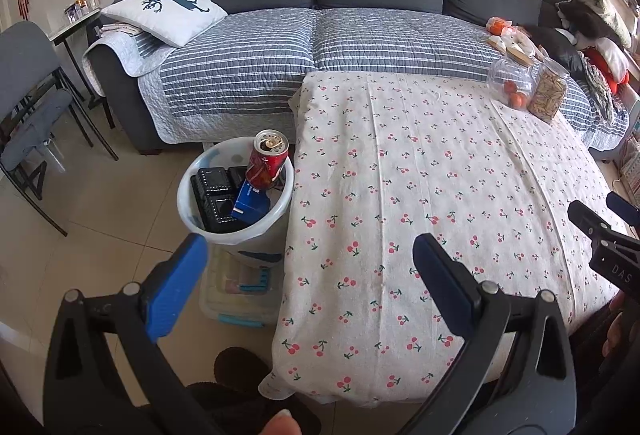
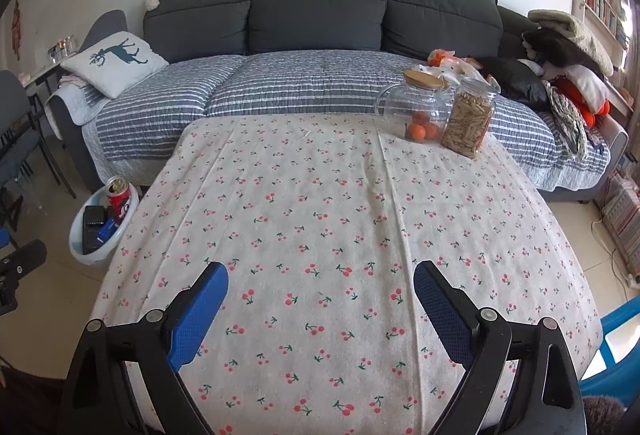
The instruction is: Collect trash
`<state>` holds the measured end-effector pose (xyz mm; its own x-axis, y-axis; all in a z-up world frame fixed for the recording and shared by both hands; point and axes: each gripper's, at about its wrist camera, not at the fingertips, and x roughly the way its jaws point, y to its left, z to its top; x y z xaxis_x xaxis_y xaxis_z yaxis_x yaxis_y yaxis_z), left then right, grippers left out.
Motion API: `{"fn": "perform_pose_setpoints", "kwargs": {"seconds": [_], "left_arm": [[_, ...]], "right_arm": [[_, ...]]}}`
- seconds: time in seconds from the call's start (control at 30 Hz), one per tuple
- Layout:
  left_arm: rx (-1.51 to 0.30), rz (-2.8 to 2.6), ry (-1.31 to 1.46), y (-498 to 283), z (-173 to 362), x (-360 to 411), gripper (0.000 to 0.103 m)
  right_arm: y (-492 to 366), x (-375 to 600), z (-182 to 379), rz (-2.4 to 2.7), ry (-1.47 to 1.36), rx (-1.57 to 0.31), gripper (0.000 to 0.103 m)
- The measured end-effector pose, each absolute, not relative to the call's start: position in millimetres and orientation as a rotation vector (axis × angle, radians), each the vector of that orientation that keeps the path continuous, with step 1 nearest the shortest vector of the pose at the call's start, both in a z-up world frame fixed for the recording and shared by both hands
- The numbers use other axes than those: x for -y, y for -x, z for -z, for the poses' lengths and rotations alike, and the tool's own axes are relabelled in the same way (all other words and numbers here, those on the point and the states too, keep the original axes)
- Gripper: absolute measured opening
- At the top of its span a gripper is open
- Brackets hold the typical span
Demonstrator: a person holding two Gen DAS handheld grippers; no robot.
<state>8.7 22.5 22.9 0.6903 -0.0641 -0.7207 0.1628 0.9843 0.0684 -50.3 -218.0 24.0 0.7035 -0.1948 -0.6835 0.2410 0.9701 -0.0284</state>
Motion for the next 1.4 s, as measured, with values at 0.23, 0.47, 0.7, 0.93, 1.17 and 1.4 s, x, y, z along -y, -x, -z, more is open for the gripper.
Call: {"fn": "perform_pose_setpoints", "kwargs": {"seconds": [0.23, 0.47, 0.7, 0.93, 1.17, 1.4], "left_arm": [[-0.799, 0.125, -0.132, -8.5, -21.9, -22.3, 0.102], [-0.808, 0.121, -0.130, -9.5, -20.4, -23.5, 0.102], [-0.809, 0.121, -0.129, -8.9, -20.6, -23.9, 0.102], [-0.819, 0.111, -0.136, -9.0, -19.2, -24.2, 0.102], [-0.835, 0.110, -0.136, -9.8, -18.0, -24.6, 0.102], [-0.838, 0.105, -0.135, -11.0, -18.6, -24.9, 0.102]], "right_arm": [[49.9, 217.2, -19.9, 0.238, -0.067, -0.764, 0.095], [49.8, 217.2, -19.9, 0.236, -0.072, -0.761, 0.095], [49.0, 215.3, -21.2, 0.231, -0.069, -0.760, 0.095], [48.7, 215.0, -21.1, 0.234, -0.067, -0.758, 0.095], [49.1, 215.3, -21.1, 0.238, -0.066, -0.759, 0.095], [49.0, 215.4, -19.9, 0.239, -0.064, -0.763, 0.095]]}}
